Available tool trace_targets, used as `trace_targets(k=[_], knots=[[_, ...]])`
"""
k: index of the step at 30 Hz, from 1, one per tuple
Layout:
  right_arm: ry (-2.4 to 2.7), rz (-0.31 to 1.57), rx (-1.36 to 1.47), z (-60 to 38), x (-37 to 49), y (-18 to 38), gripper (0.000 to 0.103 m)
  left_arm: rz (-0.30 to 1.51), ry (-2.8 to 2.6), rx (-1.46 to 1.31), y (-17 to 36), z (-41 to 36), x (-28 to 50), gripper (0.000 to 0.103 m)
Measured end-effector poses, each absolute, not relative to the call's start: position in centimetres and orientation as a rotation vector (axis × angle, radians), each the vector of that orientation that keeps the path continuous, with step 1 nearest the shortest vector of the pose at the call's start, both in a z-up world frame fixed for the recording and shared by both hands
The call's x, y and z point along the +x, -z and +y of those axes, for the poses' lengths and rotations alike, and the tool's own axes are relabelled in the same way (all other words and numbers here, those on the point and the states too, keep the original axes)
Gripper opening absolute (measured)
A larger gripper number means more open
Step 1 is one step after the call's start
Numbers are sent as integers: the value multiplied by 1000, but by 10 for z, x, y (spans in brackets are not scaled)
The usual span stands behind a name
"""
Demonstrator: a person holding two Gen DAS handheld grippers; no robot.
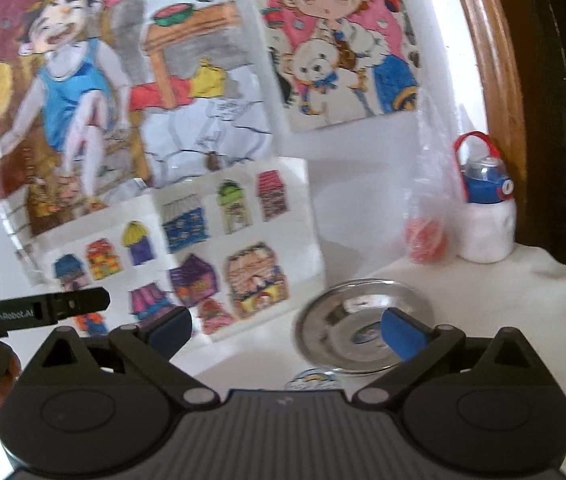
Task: Organize plates and bowls
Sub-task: 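Move both tools toward the large steel mixing bowl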
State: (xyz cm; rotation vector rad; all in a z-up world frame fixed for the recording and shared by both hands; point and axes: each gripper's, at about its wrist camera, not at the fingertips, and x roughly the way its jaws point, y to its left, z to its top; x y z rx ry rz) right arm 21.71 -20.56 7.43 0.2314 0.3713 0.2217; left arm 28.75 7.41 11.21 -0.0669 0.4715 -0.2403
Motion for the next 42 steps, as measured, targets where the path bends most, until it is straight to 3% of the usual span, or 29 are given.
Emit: trace_targets(k=[17, 27, 42], knots=[[-308, 507, 187, -104, 208, -28, 103, 543, 68, -152, -57, 190, 252, 102], [-285, 604, 249, -85, 220, 0, 103, 586, 86, -160, -16, 194, 256, 102], [-263, 619, 246, -80, 227, 9, 100, 634, 139, -100, -3, 170, 269, 102]])
